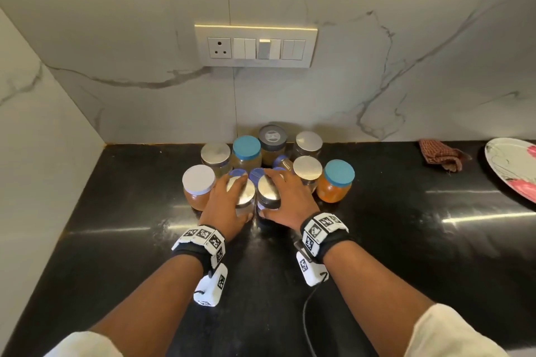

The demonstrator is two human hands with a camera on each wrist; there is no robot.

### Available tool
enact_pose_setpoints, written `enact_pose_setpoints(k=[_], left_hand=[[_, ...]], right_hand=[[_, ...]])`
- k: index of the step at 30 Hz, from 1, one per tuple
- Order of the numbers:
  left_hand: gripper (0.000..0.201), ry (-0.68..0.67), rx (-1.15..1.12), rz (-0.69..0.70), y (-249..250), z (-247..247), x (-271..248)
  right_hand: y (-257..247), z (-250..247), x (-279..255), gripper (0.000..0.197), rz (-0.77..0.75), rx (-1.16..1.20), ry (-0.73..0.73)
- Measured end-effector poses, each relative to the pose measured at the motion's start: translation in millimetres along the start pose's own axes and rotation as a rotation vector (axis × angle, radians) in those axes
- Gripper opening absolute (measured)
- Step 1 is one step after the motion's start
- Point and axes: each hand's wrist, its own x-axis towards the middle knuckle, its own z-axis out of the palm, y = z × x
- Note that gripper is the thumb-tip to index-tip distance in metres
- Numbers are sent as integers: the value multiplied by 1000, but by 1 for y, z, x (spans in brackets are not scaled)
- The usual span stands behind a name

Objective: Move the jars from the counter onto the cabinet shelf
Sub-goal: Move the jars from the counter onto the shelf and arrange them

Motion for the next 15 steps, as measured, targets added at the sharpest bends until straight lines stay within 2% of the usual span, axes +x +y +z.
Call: enact_pose_setpoints(k=[5, 9, 13, 15], left_hand=[[80, 2, -67, -7, -5, 0, 3], [90, 24, -72, 35, -5, -20, 0], [113, 175, -273, 104, 14, -64, -4], [117, 270, -278, 164, 29, -86, -7]], right_hand=[[-2, 0, 9, 104, 25, 53, 27], [-1, -5, 4, 106, 29, 205, 100], [-13, -29, -7, 104, -27, 410, 197], [-23, -54, -10, 104, -84, 479, 233]])
